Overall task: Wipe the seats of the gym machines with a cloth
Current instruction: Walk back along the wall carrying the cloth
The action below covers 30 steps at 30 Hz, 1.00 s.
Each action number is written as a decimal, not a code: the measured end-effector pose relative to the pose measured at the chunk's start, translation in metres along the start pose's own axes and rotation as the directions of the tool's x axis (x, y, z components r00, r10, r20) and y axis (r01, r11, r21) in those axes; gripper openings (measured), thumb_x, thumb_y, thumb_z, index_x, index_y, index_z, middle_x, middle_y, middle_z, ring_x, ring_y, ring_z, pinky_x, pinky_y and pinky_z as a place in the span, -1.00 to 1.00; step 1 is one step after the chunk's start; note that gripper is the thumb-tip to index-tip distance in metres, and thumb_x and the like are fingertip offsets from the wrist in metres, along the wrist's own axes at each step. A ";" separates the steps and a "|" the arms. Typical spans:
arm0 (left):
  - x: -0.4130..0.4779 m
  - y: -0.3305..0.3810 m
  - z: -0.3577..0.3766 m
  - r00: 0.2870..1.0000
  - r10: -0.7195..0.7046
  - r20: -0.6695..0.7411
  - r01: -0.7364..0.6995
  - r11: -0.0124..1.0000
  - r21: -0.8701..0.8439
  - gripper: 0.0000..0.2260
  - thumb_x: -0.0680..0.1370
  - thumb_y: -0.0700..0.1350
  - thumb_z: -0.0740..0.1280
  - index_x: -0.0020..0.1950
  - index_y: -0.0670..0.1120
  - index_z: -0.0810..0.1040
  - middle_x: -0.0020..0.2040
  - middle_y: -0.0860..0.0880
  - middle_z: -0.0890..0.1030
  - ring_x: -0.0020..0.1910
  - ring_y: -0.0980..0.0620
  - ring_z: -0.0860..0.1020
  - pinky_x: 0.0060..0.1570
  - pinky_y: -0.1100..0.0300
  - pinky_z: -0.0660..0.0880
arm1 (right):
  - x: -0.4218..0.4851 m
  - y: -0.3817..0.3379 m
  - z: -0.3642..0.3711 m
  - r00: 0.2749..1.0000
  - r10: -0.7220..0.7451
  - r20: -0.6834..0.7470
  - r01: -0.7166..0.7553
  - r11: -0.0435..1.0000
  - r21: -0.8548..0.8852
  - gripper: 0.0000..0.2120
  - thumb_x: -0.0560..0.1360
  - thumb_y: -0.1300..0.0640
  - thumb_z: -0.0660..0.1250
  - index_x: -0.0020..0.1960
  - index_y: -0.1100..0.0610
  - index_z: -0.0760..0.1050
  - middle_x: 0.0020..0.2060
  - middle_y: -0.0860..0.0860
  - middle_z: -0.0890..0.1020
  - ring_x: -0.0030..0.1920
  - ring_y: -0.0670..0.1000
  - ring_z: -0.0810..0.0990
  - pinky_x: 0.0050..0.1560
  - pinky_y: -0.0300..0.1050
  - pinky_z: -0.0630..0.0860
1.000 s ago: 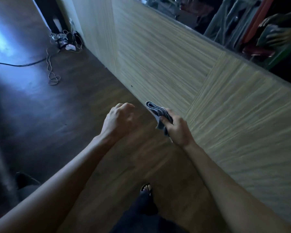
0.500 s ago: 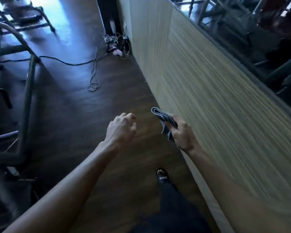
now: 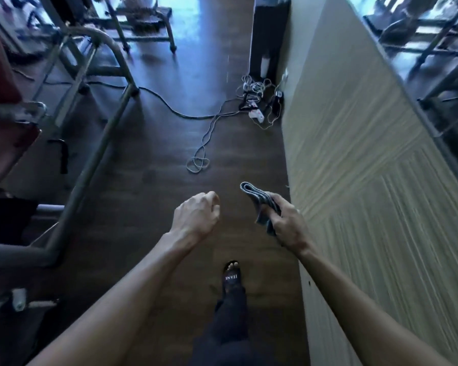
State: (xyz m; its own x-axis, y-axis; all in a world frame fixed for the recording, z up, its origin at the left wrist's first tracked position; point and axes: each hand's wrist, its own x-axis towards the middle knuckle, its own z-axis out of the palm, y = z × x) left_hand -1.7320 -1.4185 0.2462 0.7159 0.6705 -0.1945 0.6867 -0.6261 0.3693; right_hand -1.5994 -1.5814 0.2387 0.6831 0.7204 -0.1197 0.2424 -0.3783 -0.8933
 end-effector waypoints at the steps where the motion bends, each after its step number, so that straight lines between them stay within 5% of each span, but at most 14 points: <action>1: 0.036 -0.001 -0.008 1.000 0.001 0.002 -0.001 1.000 0.000 -0.80 0.58 0.00 0.21 0.14 0.03 0.55 0.12 0.00 0.61 0.13 -0.10 0.56 0.02 0.09 0.44 | 0.035 -0.004 -0.001 1.000 0.002 -0.009 -0.002 1.000 0.004 -0.78 0.60 0.22 0.29 0.16 -0.04 0.54 -0.38 -0.14 0.61 -0.42 -0.17 0.52 -0.39 -0.41 0.42; 7: 0.237 0.005 -0.073 1.000 -0.002 -0.007 0.002 1.000 -0.031 -0.80 0.58 0.00 0.22 0.15 0.05 0.55 0.16 0.00 0.61 0.15 -0.11 0.56 0.01 0.08 0.44 | 0.234 -0.039 -0.014 1.000 -0.004 -0.012 0.004 1.000 -0.014 -0.77 0.60 0.19 0.29 0.17 -0.08 0.54 -0.38 -0.17 0.63 -0.46 -0.12 0.53 -0.41 -0.33 0.46; 10: 0.337 0.009 -0.101 1.000 -0.004 -0.020 0.004 0.999 -0.037 -0.81 0.59 0.01 0.22 0.15 0.06 0.56 0.14 0.00 0.61 0.14 -0.10 0.56 -0.01 0.11 0.41 | 0.339 -0.047 -0.017 1.000 -0.017 -0.017 0.016 0.998 -0.055 -0.76 0.59 0.20 0.31 0.14 -0.12 0.53 -0.28 -0.13 0.66 -0.32 -0.03 0.63 -0.31 -0.35 0.50; 16: 0.560 0.003 -0.130 0.998 -0.055 -0.017 0.055 0.998 -0.026 -0.79 0.59 0.02 0.22 0.18 0.07 0.55 0.17 0.01 0.60 0.17 -0.10 0.55 0.05 0.08 0.44 | 0.571 -0.056 -0.015 0.999 -0.021 0.028 0.022 0.998 -0.056 -0.76 0.59 0.19 0.32 0.20 -0.05 0.56 -0.27 -0.15 0.62 -0.31 -0.33 0.53 -0.25 -0.49 0.38; 19: 0.669 0.004 -0.153 0.996 -0.082 -0.019 0.081 0.997 -0.014 -0.79 0.59 0.02 0.22 0.18 0.05 0.55 0.18 0.00 0.61 0.17 -0.11 0.55 0.04 0.08 0.44 | 0.689 -0.072 -0.020 0.998 -0.035 0.044 0.037 0.999 -0.036 -0.76 0.59 0.20 0.31 0.23 -0.01 0.56 -0.17 -0.05 0.66 -0.27 -0.30 0.56 -0.23 -0.53 0.39; 30: 1.046 -0.006 -0.243 0.998 -0.056 -0.038 0.055 0.998 -0.022 -0.79 0.59 0.01 0.22 0.18 0.06 0.55 0.18 0.02 0.61 0.18 -0.10 0.56 0.07 0.07 0.47 | 1.074 -0.130 -0.017 0.997 -0.042 0.065 0.046 0.997 -0.058 -0.74 0.59 0.23 0.30 0.25 0.02 0.54 -0.27 -0.16 0.60 -0.35 -0.27 0.56 -0.15 -0.26 0.48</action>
State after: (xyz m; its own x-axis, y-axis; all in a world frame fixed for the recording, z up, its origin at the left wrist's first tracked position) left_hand -1.0182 -0.6169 0.2613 0.6713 0.7189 -0.1801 0.7220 -0.5796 0.3779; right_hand -0.8851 -0.7683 0.2335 0.6258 0.7722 -0.1098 0.3136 -0.3780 -0.8711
